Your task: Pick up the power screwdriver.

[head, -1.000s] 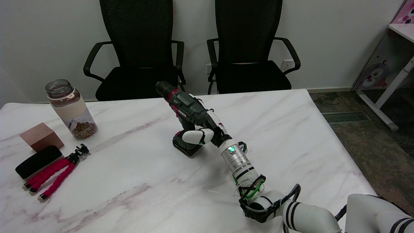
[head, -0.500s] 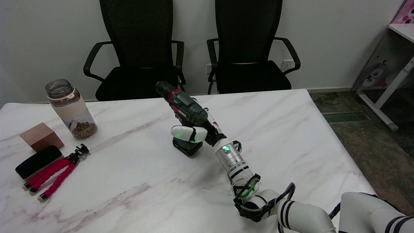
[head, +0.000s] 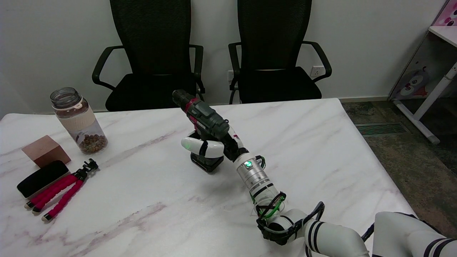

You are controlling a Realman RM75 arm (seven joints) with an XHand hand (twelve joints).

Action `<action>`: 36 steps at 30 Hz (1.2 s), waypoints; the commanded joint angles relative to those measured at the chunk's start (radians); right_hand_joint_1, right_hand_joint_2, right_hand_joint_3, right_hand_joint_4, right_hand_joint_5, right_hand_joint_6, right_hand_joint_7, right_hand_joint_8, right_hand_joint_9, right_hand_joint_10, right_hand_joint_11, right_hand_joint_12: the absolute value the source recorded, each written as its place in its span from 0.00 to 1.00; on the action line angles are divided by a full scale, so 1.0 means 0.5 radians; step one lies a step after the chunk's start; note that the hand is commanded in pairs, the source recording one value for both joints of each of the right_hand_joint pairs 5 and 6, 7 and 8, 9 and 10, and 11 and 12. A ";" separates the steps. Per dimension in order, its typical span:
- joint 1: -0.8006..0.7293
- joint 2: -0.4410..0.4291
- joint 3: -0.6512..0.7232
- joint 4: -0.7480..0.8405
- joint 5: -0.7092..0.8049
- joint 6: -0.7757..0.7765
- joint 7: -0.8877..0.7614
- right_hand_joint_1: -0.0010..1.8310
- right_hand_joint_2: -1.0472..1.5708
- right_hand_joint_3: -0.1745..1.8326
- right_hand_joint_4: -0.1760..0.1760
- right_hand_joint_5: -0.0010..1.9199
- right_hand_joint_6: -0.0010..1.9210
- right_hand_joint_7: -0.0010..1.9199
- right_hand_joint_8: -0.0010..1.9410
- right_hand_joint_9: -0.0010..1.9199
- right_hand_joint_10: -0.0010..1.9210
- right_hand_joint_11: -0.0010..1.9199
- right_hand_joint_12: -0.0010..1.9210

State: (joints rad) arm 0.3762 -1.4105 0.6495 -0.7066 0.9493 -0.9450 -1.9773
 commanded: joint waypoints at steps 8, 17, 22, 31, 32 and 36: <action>-0.001 -0.004 -0.004 0.002 0.004 -0.003 0.009 0.53 0.59 0.43 0.25 0.00 0.00 0.00 0.00 0.76 0.76 0.74 0.74; -0.007 0.008 -0.004 -0.013 0.004 -0.009 0.006 0.52 0.62 0.44 0.28 0.29 0.29 0.29 0.29 0.79 0.79 0.77 0.77; -0.004 0.011 -0.004 -0.017 -0.003 -0.009 0.013 0.53 0.64 0.45 0.53 0.61 0.61 0.61 0.61 0.80 0.80 0.78 0.78; -0.001 0.043 -0.001 -0.070 -0.012 -0.008 0.003 0.51 0.69 0.45 1.00 0.90 0.90 0.90 0.89 0.84 0.84 0.80 0.80; -0.001 0.055 -0.001 -0.098 -0.012 -0.002 0.000 0.50 0.70 0.45 1.00 0.93 0.93 0.93 0.92 0.85 0.85 0.81 0.81; 0.006 0.108 -0.004 -0.187 -0.012 0.015 0.000 0.49 0.71 0.45 1.00 0.98 0.97 0.98 0.96 0.89 0.88 0.86 0.86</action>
State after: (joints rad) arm 0.3747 -1.4000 0.6469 -0.7227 0.9470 -0.9464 -1.9727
